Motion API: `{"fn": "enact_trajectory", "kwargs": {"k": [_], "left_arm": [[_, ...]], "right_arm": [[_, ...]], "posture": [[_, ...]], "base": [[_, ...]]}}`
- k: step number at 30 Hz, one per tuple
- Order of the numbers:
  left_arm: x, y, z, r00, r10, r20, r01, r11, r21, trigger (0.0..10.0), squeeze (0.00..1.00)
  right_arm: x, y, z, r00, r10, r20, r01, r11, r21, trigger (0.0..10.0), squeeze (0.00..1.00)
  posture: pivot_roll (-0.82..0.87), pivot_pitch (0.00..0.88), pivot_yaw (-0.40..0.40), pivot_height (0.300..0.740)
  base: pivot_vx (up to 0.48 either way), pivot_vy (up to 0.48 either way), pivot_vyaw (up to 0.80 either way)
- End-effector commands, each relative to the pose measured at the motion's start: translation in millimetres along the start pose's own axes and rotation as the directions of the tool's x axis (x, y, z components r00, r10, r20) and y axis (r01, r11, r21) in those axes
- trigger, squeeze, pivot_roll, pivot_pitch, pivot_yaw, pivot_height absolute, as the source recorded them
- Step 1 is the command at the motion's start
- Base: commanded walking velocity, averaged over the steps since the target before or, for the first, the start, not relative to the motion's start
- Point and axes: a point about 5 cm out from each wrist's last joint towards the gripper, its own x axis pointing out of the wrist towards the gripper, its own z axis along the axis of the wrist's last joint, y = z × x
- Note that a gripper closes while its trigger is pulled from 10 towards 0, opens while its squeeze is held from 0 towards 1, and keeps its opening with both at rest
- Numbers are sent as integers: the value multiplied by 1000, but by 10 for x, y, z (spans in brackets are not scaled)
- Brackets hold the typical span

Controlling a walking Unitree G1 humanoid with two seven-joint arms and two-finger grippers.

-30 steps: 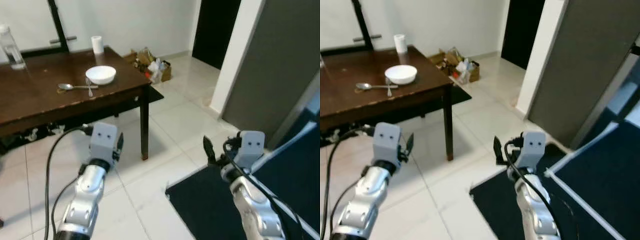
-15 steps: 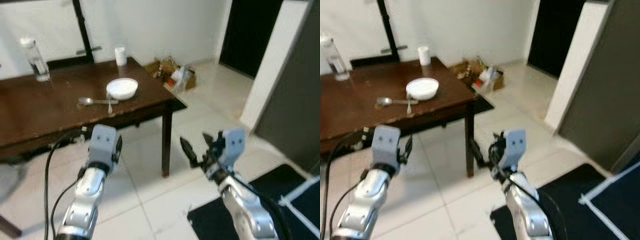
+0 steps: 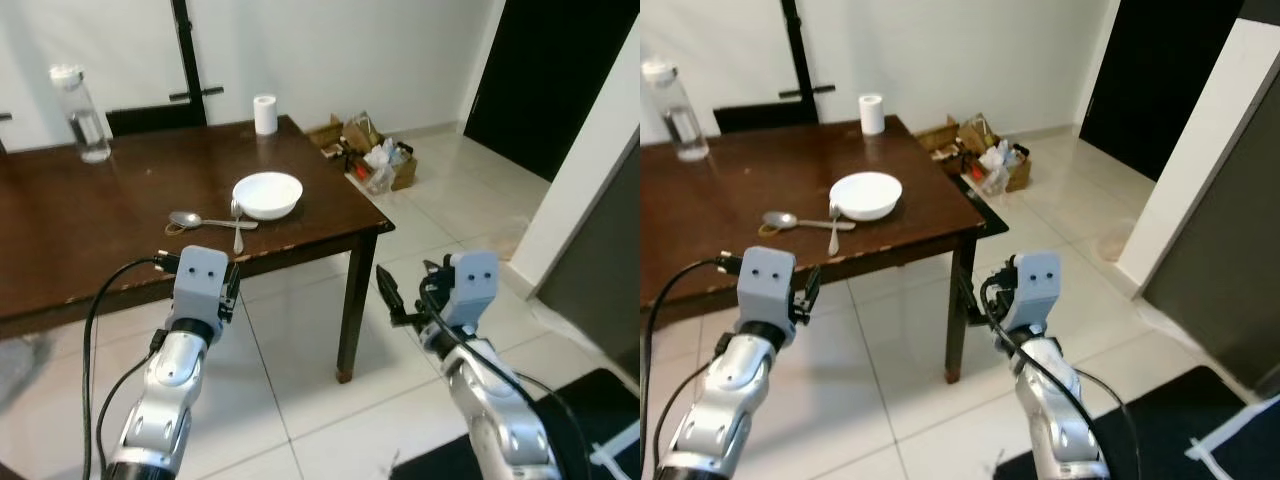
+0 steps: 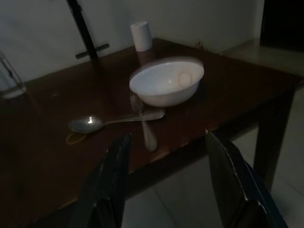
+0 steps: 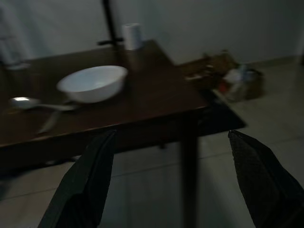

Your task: Setting the table

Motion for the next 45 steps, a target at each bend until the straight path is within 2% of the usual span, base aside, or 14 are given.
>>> {"fn": "enact_trajectory", "kwargs": {"k": [1, 4, 7, 9, 20, 34, 35, 36, 37, 39, 40, 43, 44, 45], "left_arm": [[-35, 57, -88, 999, 12, -34, -12, 1000, 11, 10000, 0], [-35, 60, -84, 999, 12, -32, -12, 1000, 12, 10000, 0], [-39, 71, -68, 1000, 20, -23, -20, 1000, 16, 10000, 0], [-42, 79, -57, 1000, 25, -16, -25, 999, 20, 10000, 0], [-25, 76, -46, 1000, 0, -16, 0, 1000, 22, 10000, 0], [-4, 10, -19, 996, -90, -15, 91, 996, 14, 10000, 0], [-8, -4, -21, 994, -105, -21, 105, 994, -1, 10000, 0], [-19, -36, -27, 989, -145, -40, 142, 988, -58, 10000, 0], [-19, -36, -27, 989, -145, -40, 142, 988, -58, 10000, 0], [-25, -48, -27, 983, -173, -55, 166, 980, -109, 10000, 0], [-26, -55, -12, 974, -219, -61, 209, 968, -137, 10000, 0], [-23, -54, 4, 964, -256, -66, 243, 957, -160, 10000, 0], [-10, -30, 48, 941, -330, -79, 306, 926, -222, 10000, 0], [-10, -30, 48, 941, -330, -79, 306, 926, -222, 10000, 0]], "right_arm": [[11, 27, 39, 1000, 12, 24, -13, 1000, 7, 10000, 0], [-6, 113, 70, 996, 86, 40, -87, 996, 22, 10000, 0], [-56, 284, 118, 971, 234, 57, -235, 972, 22, 10000, 0], [-72, 331, 129, 962, 267, 58, -268, 963, 9, 10000, 0], [-59, 369, 108, 962, 266, 52, -268, 963, 22, 10000, 0], [-48, 275, 91, 980, 193, 47, -195, 980, 30, 10000, 0], [-45, 272, 91, 981, 190, 46, -192, 981, 30, 10000, 0], [-42, 269, 88, 981, 188, 44, -189, 982, 29, 10000, 0], [-42, 269, 88, 981, 188, 44, -189, 982, 29, 10000, 0], [-43, 271, 87, 981, 187, 44, -188, 982, 29, 10000, 0], [-44, 271, 89, 981, 187, 43, -188, 982, 28, 10000, 0], [-45, 269, 92, 981, 187, 43, -188, 982, 28, 10000, 0], [-47, 256, 99, 982, 184, 44, -186, 982, 27, 10000, 0], [-47, 256, 99, 982, 184, 44, -186, 982, 27, 10000, 0]], "posture": [[12, 52, 68, 740], [13, 54, 68, 740], [14, 56, 68, 740], [14, 56, 68, 740], [17, 56, 70, 740], [19, 53, 74, 740], [19, 53, 73, 740], [19, 52, 74, 740], [19, 52, 74, 740], [17, 52, 75, 740], [16, 52, 77, 740], [15, 53, 77, 740], [15, 53, 77, 740], [15, 53, 77, 740]], "base": [[480, 0, 0], [480, 0, 0], [480, 0, 0], [480, 0, 0], [480, 0, 0], [480, 0, 0], [480, 0, 0], [334, 0, 0], [334, 0, 0], [154, 0, 0], [0, 0, 0], [0, 0, 0], [0, 0, 0], [0, 0, 0]]}}
